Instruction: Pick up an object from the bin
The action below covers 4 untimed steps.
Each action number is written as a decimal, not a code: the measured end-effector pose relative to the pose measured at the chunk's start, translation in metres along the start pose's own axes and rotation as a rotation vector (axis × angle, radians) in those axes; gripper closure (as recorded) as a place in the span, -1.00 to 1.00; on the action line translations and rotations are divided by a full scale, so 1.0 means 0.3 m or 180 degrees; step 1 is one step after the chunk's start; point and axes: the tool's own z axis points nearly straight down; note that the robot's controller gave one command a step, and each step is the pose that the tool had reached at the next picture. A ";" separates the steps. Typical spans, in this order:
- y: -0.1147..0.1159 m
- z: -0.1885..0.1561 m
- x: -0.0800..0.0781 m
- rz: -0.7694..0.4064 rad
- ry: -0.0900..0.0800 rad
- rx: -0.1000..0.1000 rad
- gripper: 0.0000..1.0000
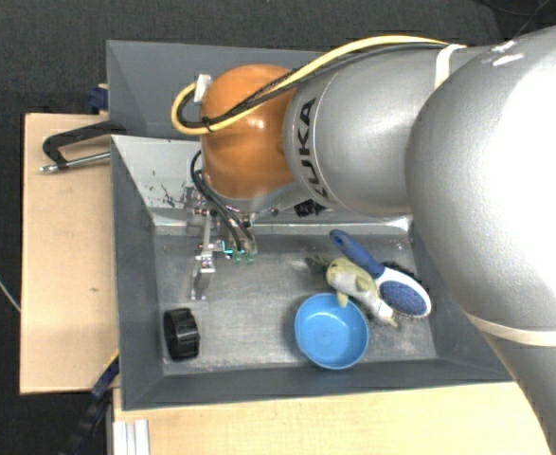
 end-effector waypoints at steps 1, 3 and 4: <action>-0.058 0.193 0.197 -0.0661 -0.0086 -0.0015 -1.00; -0.120 0.154 0.142 -0.0811 -0.0046 -0.0009 -1.00; -0.156 -0.188 0.237 -0.1329 -0.0057 -0.0002 -1.00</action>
Offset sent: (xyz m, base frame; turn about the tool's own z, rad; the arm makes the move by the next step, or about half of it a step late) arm -0.0655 -0.0192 -0.0622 -0.2099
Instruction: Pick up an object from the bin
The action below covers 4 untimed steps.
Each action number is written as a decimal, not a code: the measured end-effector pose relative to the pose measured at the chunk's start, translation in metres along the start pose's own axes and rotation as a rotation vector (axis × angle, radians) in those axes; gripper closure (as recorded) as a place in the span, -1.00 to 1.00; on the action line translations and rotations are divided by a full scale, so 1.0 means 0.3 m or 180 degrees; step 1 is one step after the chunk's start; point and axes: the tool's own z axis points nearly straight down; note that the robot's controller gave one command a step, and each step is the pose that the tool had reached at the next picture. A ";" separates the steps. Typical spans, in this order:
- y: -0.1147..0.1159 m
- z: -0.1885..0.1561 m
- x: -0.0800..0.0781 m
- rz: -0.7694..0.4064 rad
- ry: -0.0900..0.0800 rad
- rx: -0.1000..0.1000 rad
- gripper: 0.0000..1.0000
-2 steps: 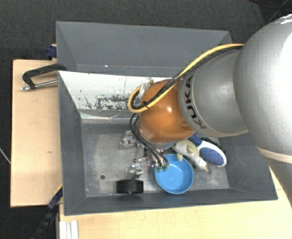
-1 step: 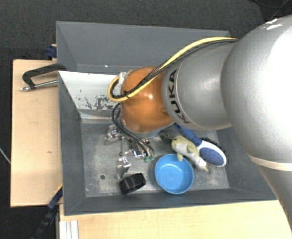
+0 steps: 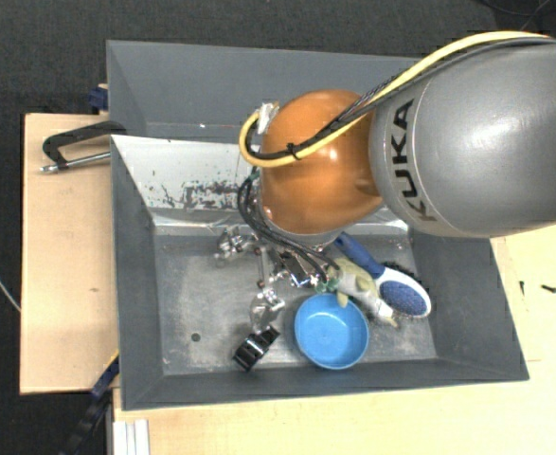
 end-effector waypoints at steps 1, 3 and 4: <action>-0.167 0.401 0.084 -0.1678 0.0023 -0.0011 -1.00; -0.839 0.333 0.038 -0.1792 0.0012 -0.0018 -1.00; -0.826 0.333 0.039 -0.1809 0.0018 -0.0034 1.00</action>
Offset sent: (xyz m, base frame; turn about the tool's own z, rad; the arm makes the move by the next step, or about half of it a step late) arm -0.0027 -0.0565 -0.1219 -0.5288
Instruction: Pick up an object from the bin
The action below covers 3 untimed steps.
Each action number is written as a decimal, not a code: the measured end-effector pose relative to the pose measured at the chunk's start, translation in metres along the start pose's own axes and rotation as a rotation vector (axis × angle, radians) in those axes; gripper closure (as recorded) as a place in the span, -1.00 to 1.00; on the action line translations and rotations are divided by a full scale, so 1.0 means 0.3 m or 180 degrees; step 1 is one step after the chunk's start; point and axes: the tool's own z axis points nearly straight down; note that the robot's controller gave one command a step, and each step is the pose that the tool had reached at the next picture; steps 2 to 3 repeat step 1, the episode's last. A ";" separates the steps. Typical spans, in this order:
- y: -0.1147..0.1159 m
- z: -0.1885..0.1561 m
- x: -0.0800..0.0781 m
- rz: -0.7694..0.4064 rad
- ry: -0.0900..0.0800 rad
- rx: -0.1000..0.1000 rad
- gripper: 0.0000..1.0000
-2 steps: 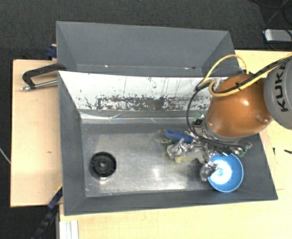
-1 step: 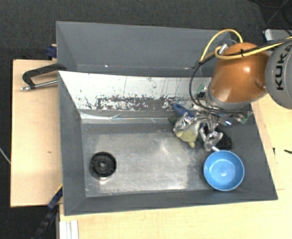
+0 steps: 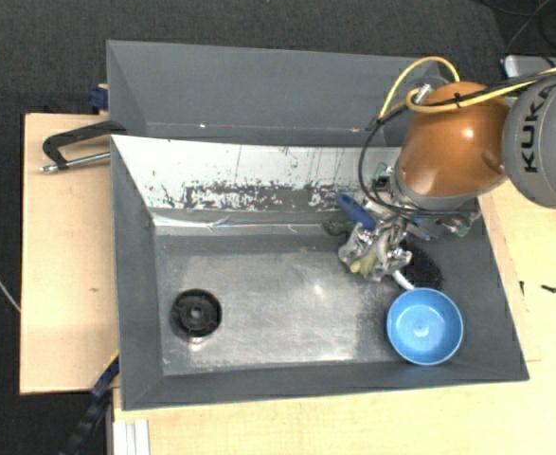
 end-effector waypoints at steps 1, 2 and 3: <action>0.017 -0.541 -0.027 -0.0350 -0.0004 0.0056 1.00; 0.017 -0.541 -0.027 -0.0350 -0.0004 0.0056 1.00; 0.017 -0.541 -0.027 -0.0350 -0.0004 0.0056 1.00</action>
Offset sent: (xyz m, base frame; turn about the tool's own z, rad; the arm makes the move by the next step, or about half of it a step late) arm -0.0028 0.0069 0.1558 -0.1128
